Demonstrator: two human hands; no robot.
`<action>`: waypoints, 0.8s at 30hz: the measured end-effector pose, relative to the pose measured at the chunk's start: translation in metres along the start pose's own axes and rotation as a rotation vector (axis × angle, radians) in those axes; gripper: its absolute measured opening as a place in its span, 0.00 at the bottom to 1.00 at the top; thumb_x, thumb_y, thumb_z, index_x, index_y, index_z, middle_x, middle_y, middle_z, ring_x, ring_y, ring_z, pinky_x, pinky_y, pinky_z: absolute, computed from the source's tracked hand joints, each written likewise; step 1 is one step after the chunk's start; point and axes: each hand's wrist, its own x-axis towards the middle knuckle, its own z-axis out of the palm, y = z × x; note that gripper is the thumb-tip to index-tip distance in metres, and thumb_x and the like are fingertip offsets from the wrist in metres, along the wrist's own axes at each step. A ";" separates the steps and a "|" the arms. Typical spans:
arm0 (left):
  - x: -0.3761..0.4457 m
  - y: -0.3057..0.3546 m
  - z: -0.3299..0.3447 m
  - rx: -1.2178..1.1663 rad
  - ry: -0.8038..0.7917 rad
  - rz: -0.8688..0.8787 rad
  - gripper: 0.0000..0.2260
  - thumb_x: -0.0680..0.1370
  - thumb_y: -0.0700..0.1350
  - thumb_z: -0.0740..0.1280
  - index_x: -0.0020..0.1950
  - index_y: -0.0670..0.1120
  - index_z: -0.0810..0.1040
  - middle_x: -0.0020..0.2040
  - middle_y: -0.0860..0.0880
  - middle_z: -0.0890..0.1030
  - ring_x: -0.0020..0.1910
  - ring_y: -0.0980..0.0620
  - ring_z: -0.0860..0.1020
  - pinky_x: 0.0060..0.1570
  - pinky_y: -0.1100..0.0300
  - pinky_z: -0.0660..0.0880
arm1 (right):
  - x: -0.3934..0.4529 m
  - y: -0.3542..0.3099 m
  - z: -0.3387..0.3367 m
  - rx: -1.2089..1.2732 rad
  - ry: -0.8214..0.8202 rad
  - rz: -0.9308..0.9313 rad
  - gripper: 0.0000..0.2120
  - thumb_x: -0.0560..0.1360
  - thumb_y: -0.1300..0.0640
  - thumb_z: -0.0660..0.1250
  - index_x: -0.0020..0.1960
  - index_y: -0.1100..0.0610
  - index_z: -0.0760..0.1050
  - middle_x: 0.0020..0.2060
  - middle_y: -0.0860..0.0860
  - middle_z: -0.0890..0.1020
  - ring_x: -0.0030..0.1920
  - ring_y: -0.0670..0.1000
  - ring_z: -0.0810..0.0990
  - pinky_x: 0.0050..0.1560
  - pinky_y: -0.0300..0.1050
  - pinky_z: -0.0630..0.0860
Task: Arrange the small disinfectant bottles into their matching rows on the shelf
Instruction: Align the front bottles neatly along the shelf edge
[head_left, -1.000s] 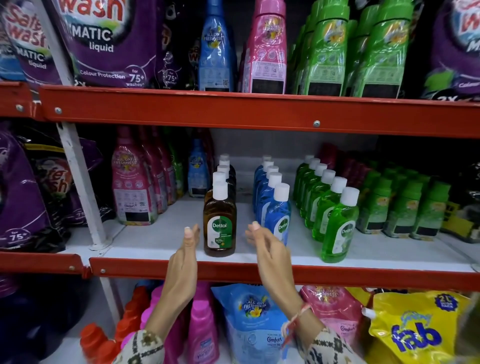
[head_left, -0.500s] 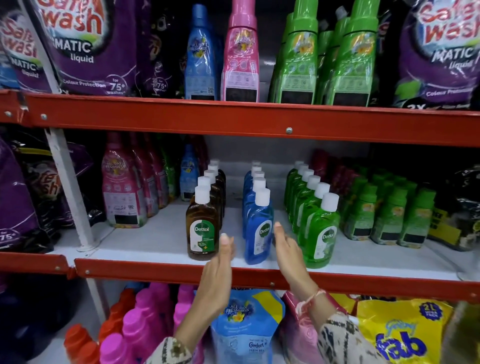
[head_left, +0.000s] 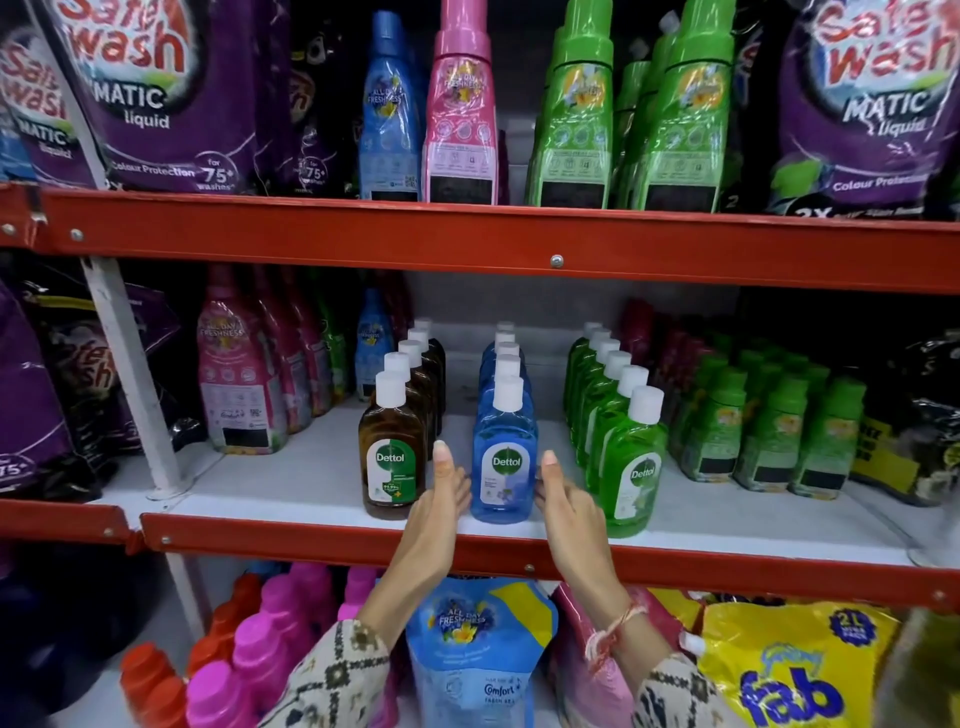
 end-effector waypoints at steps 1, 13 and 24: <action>0.001 0.000 0.000 0.003 0.004 -0.003 0.47 0.67 0.71 0.44 0.76 0.40 0.62 0.75 0.42 0.68 0.72 0.49 0.69 0.72 0.58 0.59 | 0.000 0.000 0.000 -0.002 -0.001 0.001 0.33 0.77 0.33 0.49 0.50 0.58 0.82 0.47 0.57 0.86 0.51 0.56 0.83 0.59 0.57 0.77; -0.020 -0.025 0.020 0.081 0.212 0.276 0.30 0.76 0.68 0.46 0.69 0.55 0.72 0.70 0.55 0.75 0.69 0.60 0.70 0.70 0.61 0.63 | -0.013 0.002 -0.042 -0.082 0.368 -0.348 0.22 0.80 0.39 0.50 0.48 0.49 0.79 0.35 0.44 0.84 0.24 0.43 0.74 0.25 0.33 0.68; -0.023 -0.010 0.102 0.160 -0.111 0.055 0.32 0.61 0.83 0.38 0.39 0.61 0.69 0.49 0.52 0.75 0.52 0.54 0.75 0.57 0.55 0.64 | 0.021 0.038 -0.114 -0.148 0.311 -0.058 0.30 0.82 0.44 0.51 0.38 0.65 0.78 0.37 0.65 0.83 0.43 0.63 0.80 0.46 0.56 0.75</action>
